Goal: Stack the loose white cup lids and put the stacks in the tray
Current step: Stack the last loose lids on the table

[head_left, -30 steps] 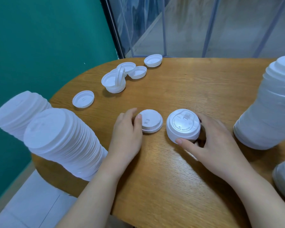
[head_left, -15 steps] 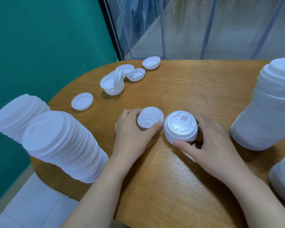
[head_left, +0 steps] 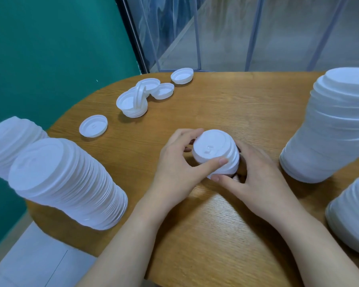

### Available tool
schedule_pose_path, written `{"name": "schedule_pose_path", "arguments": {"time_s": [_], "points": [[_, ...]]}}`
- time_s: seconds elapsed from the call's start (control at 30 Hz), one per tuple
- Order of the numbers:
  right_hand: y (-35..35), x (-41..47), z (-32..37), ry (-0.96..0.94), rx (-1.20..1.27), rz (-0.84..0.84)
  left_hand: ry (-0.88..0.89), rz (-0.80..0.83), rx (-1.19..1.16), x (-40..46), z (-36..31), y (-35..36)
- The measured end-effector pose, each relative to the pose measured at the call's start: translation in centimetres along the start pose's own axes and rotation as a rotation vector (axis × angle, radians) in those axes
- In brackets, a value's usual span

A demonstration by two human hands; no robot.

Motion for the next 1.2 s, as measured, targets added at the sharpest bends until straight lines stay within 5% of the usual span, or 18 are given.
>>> {"name": "schedule_pose_path", "arguments": {"time_s": [0.7,1.2], "points": [[0.1,0.0,0.1,0.007,-0.002,-0.014,-0.128,0.235,0.11,-1.6,2.1,-1.2],[1.1,-0.5,2.8,-0.12,-0.169,0.265,-0.121,0.004,0.252,-5.2,3.0,-3.3]]}}
Point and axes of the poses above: each hand's wrist, its own x-axis towards the middle knuckle, its own y-axis out of the palm, z = x × y, the point moved 3 cm from there along x, towards the middle knuckle, and after that the axes turned 9 degrees about -y, right-handed, at the moved point
